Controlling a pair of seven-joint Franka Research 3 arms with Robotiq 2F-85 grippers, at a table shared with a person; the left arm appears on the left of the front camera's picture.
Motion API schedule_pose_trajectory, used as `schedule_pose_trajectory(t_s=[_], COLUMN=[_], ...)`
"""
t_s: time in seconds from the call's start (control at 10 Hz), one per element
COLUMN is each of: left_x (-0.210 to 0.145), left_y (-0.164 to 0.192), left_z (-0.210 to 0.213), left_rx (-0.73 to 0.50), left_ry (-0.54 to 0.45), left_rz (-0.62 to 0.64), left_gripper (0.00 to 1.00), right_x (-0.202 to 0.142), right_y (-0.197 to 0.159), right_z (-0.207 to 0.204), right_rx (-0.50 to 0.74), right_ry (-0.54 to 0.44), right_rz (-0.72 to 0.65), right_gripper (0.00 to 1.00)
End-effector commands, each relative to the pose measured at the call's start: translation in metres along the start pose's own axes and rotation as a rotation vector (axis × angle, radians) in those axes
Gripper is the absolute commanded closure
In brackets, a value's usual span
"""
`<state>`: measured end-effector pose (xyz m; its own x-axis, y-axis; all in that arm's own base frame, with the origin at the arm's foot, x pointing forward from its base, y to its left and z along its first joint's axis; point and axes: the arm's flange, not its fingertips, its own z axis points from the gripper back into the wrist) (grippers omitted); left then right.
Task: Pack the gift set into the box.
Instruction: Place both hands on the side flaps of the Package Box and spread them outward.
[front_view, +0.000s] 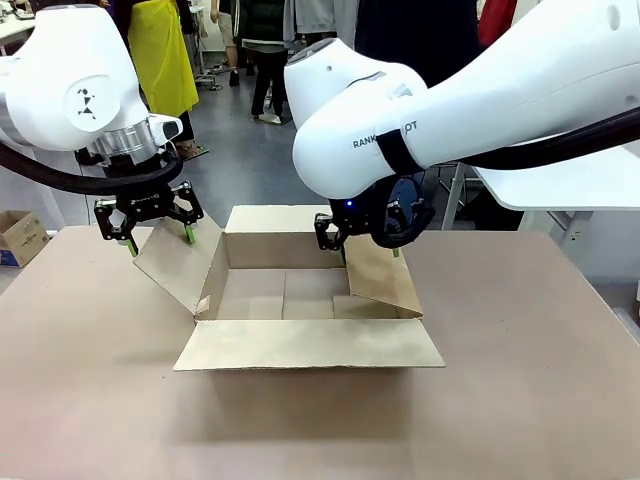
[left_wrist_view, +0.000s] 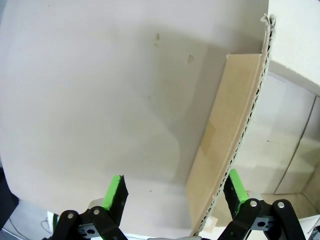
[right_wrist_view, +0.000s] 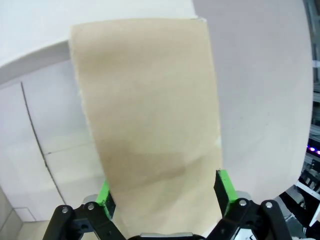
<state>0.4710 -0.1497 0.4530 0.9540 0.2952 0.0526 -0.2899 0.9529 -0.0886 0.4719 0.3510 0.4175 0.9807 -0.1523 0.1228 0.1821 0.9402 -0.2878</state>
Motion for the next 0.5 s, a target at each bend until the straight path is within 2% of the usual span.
schedule_pose_trajectory(t_s=[0.0, 0.3, 0.4], left_x=[0.001, 0.001, 0.001], left_y=[-0.001, -0.001, -0.001], left_z=[0.003, 0.003, 0.003], left_rx=[0.017, 0.017, 0.017], left_ry=[-0.001, -0.001, -0.001], left_rz=[0.008, 0.008, 0.008], left_gripper=[0.0, 0.0, 0.0], right_x=[-0.007, -0.011, -0.012], right_y=[-0.03, -0.099, -0.122], right_z=[0.006, 0.027, 0.03], right_rx=[-0.05, -0.004, 0.05], right_ry=[-0.048, -0.073, -0.072], right_rz=[-0.092, -0.181, -0.199], right_gripper=[0.0, 0.0, 0.0])
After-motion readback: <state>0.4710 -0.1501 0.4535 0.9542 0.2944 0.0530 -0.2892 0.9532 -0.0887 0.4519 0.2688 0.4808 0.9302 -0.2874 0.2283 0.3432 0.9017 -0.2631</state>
